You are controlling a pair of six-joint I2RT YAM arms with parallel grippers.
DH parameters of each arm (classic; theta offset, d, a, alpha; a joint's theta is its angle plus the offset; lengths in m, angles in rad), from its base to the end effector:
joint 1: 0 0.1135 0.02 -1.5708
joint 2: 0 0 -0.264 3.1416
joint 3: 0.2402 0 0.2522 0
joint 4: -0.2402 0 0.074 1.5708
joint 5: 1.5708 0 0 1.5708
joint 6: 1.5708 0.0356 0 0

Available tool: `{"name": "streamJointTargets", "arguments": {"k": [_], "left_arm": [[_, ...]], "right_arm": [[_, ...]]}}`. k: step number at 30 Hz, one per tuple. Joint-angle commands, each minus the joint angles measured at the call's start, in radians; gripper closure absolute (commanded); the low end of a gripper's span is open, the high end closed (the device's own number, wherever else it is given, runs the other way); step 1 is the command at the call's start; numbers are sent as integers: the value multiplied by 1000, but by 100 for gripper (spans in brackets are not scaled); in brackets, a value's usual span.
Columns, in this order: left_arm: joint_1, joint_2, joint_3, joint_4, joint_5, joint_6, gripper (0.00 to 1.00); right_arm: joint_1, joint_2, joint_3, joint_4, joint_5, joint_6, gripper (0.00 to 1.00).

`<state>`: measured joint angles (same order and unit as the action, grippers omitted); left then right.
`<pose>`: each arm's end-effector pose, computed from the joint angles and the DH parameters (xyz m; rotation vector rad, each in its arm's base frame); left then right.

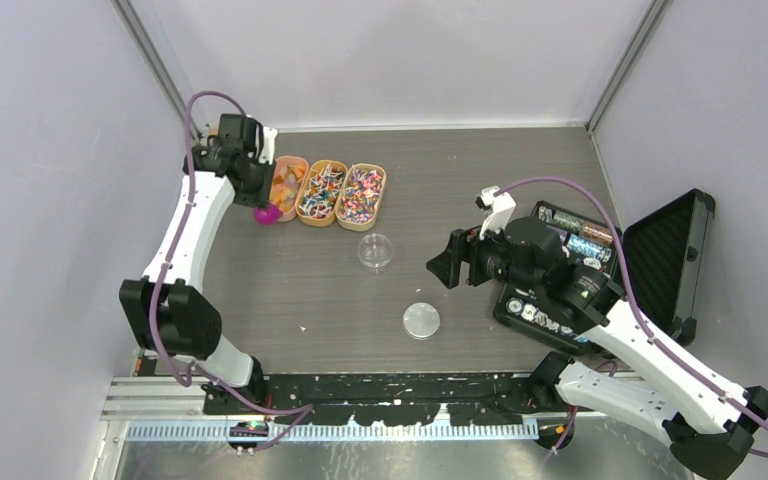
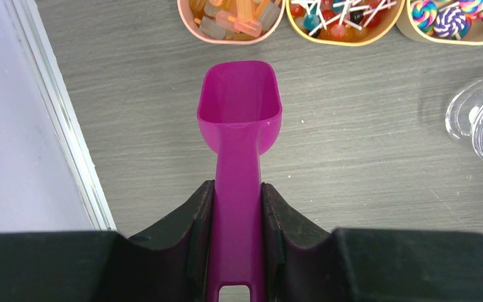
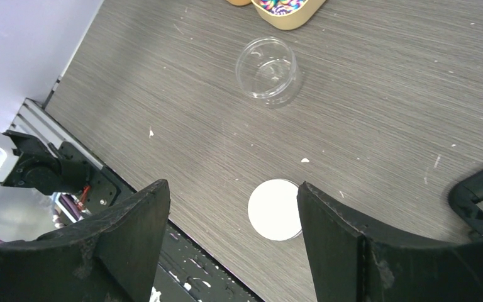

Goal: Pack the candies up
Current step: Scoop the fake candies from the storage box.

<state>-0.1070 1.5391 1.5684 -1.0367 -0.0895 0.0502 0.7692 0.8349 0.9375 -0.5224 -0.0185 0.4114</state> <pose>0.3117 -0.0303 0.3520 0.1689 2.5692 0.0941 0.1291 0.1259 0.3493 -0.3817 2.0409 0.7657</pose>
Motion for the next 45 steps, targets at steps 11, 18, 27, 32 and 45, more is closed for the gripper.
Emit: {"name": "streamJointTargets", "arguments": {"k": [11, 18, 27, 32, 45], "left_arm": [[20, 99, 159, 7, -12, 88, 100], [41, 142, 165, 33, 19, 115, 100], [76, 222, 213, 36, 84, 131, 100], [85, 254, 218, 48, 123, 131, 100], [97, 230, 46, 210, 157, 137, 100]], "right_arm": [[0, -10, 76, -33, 81, -43, 21], [-1, 1, 87, -28, 82, -36, 21], [0, 23, 108, -33, 84, -27, 21], [0, 39, 106, -18, 91, -15, 21], [0, 43, 94, 12, 103, 8, 21]]}}
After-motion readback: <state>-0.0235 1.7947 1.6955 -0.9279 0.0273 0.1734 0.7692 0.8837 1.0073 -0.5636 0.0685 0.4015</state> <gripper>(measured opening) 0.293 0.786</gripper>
